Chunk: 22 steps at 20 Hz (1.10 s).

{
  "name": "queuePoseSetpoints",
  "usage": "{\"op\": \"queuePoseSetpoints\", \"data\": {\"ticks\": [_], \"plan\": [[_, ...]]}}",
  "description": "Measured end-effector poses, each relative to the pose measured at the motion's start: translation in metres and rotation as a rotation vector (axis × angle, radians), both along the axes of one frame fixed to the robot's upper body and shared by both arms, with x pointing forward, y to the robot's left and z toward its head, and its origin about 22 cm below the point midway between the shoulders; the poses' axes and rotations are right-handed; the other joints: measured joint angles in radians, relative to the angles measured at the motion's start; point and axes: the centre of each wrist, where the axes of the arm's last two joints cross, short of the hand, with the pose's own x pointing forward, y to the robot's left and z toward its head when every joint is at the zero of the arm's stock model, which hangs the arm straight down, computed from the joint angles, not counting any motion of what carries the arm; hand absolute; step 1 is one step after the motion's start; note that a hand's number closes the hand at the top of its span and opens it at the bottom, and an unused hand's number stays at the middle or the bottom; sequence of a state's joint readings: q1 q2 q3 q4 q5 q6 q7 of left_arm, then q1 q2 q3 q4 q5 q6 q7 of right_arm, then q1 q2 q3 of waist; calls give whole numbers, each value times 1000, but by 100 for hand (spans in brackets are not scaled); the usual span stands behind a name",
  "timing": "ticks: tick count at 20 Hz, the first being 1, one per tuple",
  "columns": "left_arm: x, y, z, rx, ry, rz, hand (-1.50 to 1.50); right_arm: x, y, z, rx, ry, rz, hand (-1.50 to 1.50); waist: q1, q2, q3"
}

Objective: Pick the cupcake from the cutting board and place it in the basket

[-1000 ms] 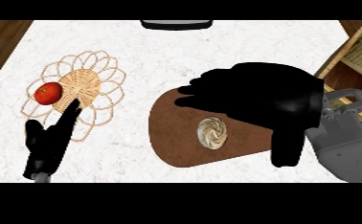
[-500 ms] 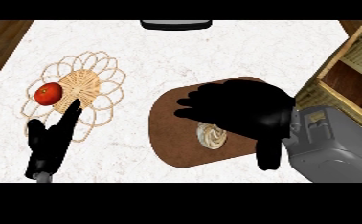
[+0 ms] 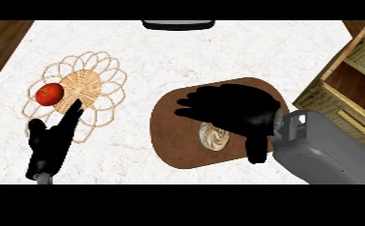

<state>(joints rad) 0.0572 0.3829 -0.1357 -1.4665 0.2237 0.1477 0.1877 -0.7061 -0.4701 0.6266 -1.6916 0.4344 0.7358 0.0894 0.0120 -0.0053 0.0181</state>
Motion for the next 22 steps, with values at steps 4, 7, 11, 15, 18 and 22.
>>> {"op": "queuePoseSetpoints", "data": {"ticks": [4,7,11,15,18,22], "plan": [[-1,0,-2,1,-4,0,0,0,2,-18,9,5,7,-150,-2,-1,1],[-2,-2,-2,6,-6,2,0,1,1,-29,5,2,11,-150,-3,-2,1],[-2,0,-2,7,-6,1,0,-2,7,-41,-34,-12,17,-150,-3,-3,0],[-2,1,-2,2,-1,0,0,-4,11,-58,-98,-19,13,-150,-5,-3,1],[-2,3,-1,-7,-2,1,0,0,12,-61,-117,-22,8,-150,-5,-3,0],[-3,4,-1,-4,-2,-4,0,-1,14,-71,-121,-16,6,-150,-6,-3,0]]}}
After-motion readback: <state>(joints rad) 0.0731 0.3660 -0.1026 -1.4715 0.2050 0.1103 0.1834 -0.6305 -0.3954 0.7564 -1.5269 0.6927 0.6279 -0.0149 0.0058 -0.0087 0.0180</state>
